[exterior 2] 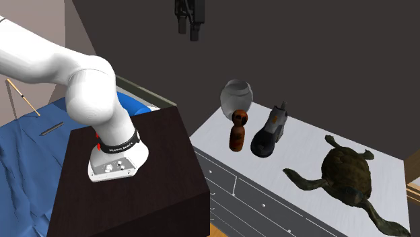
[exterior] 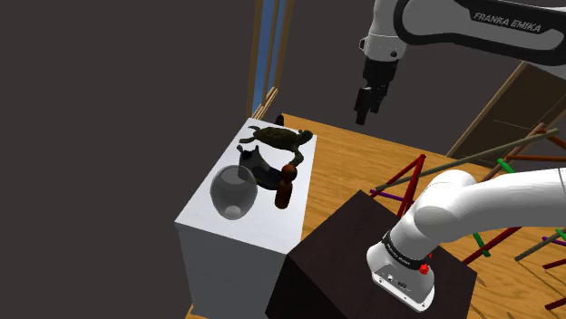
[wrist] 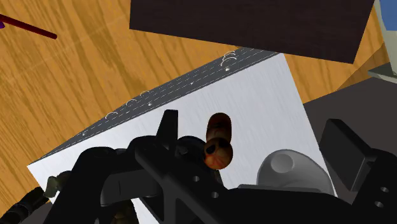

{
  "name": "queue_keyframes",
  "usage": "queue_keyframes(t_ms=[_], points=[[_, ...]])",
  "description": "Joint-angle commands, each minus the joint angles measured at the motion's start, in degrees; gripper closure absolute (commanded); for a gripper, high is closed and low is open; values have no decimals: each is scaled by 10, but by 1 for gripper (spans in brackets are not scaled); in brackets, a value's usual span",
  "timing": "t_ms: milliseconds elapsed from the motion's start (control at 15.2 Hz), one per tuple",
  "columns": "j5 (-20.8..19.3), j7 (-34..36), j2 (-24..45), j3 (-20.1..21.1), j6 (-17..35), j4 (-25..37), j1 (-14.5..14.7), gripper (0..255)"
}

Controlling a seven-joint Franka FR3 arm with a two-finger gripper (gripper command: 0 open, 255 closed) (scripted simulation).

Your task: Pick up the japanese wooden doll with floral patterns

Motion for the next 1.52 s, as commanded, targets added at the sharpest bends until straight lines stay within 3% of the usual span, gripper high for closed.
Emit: queue_keyframes(t_ms=[0, 726, 1452], points=[[0, 0, 0, 0, 0, 0, 0, 0], [35, 23, 42, -31, 289, -179, -12, 0], [108, 2, 242, -66, 619, -242, 2, 0]])
